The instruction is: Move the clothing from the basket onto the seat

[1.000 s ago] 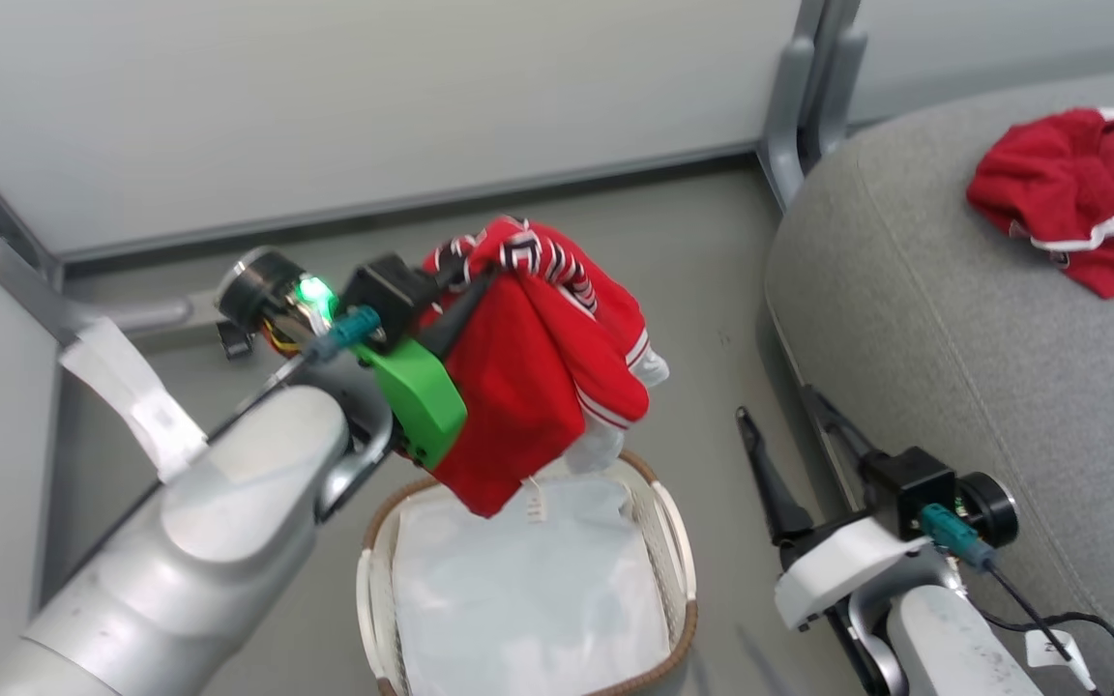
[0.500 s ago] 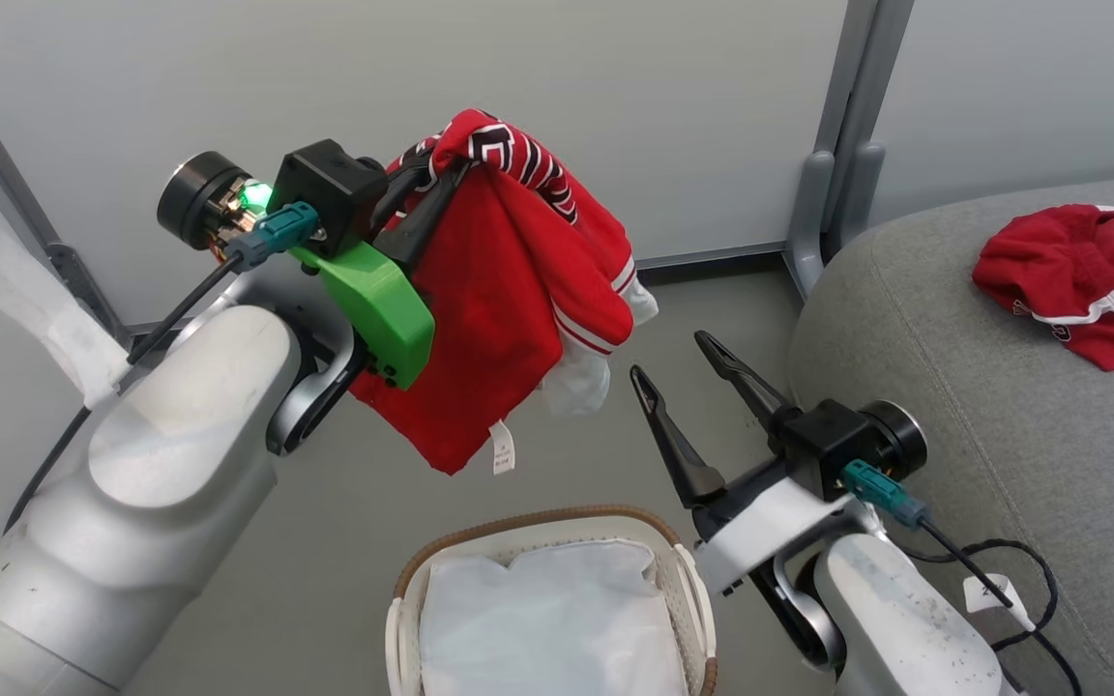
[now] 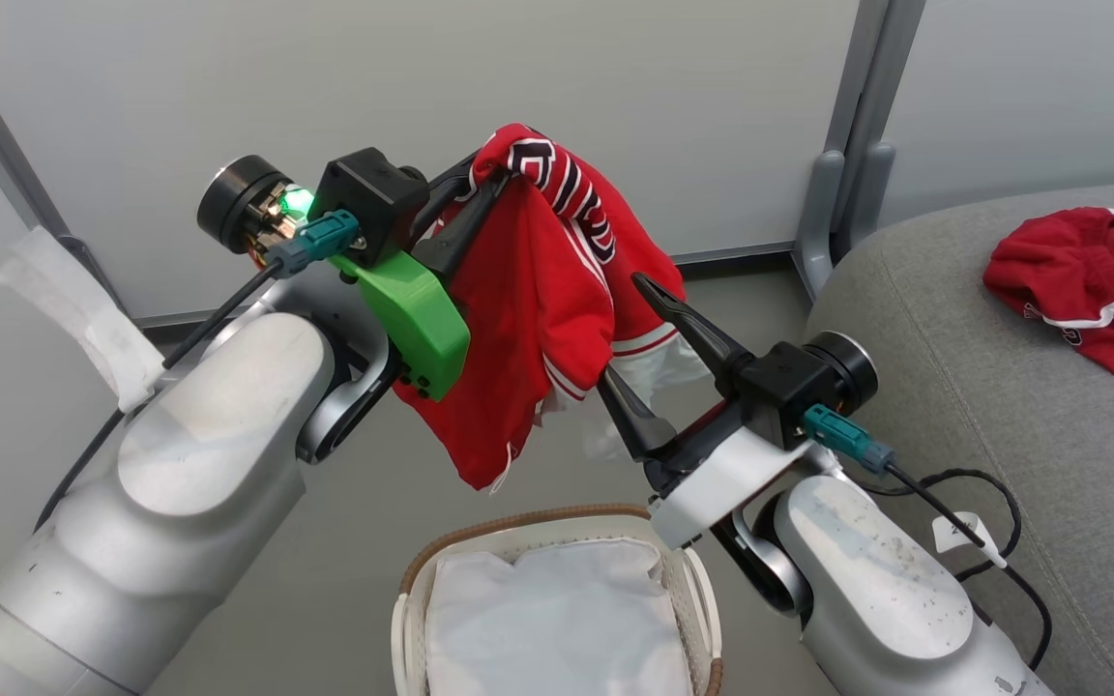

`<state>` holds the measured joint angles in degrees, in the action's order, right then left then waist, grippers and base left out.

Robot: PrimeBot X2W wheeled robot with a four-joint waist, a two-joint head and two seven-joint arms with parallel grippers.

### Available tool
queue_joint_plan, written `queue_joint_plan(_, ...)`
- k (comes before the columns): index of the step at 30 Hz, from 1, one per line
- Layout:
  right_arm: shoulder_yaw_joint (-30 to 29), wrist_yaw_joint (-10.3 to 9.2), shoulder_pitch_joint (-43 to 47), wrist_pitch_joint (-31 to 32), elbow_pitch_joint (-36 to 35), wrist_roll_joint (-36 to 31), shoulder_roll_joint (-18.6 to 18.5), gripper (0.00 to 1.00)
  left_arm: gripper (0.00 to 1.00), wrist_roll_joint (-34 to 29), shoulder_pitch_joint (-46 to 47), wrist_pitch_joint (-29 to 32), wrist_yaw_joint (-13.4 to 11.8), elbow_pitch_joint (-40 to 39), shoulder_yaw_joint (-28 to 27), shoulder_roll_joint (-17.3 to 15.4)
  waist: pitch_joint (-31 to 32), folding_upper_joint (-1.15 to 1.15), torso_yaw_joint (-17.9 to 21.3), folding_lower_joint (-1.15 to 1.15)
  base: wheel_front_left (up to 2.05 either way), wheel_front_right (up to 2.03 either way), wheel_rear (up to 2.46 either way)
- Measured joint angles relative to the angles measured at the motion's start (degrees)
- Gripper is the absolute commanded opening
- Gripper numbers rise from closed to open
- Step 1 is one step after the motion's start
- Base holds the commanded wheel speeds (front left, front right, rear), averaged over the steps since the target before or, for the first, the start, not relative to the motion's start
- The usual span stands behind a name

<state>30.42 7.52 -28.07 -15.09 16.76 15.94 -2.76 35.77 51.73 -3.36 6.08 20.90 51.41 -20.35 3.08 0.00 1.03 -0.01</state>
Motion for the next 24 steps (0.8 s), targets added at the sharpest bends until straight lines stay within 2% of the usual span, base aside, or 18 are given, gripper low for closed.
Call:
queue_joint_plan(7,0.23,0.0,-0.59,0.0,-3.42,0.69,0.0,1.0,0.0,0.34,0.0,0.08,-0.31,0.16,-0.15,-0.65,0.06,0.0,-0.06,0.0,0.0,0.0,0.0)
queue_joint_plan(16,-4.56,0.0,0.47,0.0,-10.77,-1.77,-0.02,1.0,0.0,1.18,-0.82,-0.9,-0.94,1.98,-0.99,-2.13,0.09,0.0,0.83,0.0,0.0,0.0,0.0)
queue_joint_plan(24,-4.45,0.0,1.8,0.53,-10.62,-2.99,-0.05,1.0,0.0,1.59,-0.93,-1.49,-1.23,2.55,-1.21,-2.61,-0.15,0.0,1.1,0.0,0.0,0.0,0.0)
